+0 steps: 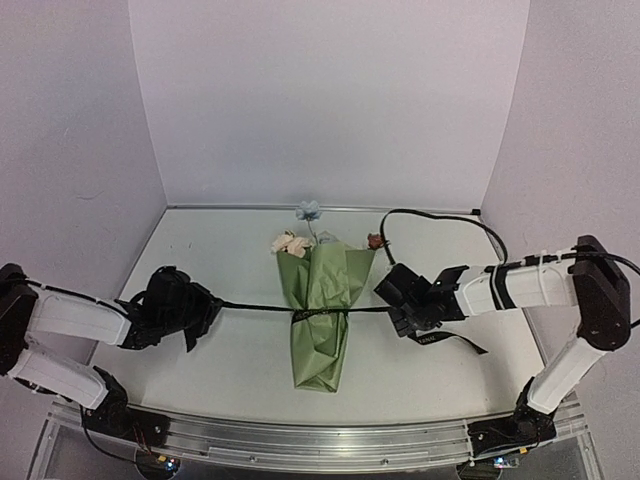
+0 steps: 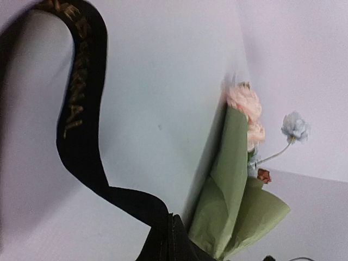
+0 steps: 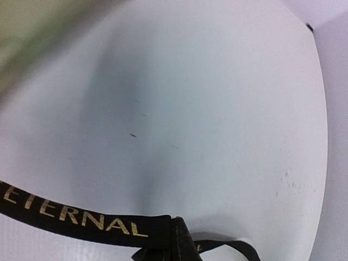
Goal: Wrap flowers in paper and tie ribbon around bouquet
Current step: Tie the ribbon around the folded bouquet.
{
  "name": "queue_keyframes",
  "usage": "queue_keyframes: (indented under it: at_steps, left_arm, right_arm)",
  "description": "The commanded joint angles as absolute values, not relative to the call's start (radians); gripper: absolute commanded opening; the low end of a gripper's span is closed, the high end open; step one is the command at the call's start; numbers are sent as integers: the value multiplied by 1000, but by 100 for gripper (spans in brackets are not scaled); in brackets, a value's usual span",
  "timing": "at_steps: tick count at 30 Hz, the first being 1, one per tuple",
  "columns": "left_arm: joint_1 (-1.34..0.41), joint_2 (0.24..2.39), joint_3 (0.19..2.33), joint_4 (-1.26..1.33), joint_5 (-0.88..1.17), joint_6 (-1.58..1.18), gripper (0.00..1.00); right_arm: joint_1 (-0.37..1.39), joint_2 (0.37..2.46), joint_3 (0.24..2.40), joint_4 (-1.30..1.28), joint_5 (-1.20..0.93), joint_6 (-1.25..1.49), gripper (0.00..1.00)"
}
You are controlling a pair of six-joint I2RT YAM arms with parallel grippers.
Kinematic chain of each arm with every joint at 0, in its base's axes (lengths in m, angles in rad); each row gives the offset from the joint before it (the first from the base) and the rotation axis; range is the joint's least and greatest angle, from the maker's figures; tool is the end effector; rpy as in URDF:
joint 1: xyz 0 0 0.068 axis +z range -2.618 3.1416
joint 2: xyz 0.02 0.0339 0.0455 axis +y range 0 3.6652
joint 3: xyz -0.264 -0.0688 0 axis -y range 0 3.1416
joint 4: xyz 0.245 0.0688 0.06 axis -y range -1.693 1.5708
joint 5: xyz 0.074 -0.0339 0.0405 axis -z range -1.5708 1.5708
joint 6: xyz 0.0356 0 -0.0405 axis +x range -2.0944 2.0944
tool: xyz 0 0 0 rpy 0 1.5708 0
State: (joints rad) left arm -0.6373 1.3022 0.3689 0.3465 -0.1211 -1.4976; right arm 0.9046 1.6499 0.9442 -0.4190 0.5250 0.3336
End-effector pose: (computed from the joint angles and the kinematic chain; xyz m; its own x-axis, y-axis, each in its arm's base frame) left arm 0.1914 -0.1364 0.1463 -0.5410 -0.8313 -0.1276 -0.4065 0.3913 -0.8256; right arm 0.2065 0.2338 0.1689 -0.7058 -0.4394 -0.5557 -0.3340 0.8982 -0.2860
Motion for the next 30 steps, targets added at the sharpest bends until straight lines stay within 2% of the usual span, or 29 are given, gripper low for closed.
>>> queue_keyframes:
  at_steps: [1, 6, 11, 23, 30]
  left_arm:
    - [-417, 1133, 271, 119, -76, -1341, 0]
    - [-116, 1003, 238, 14, 84, -1201, 0]
    - [27, 1012, 265, -19, 165, -1123, 0]
    - [100, 1072, 278, 25, 232, -1094, 0]
    - [201, 1113, 255, 80, 326, -1082, 0]
  right_arm:
    - [798, 1486, 799, -522, 548, 578, 0]
    - [691, 1307, 640, -523, 536, 685, 0]
    - [652, 1210, 584, -529, 516, 695, 0]
    - [599, 1158, 537, -611, 507, 721, 0]
    - [522, 1093, 467, -654, 476, 770, 0]
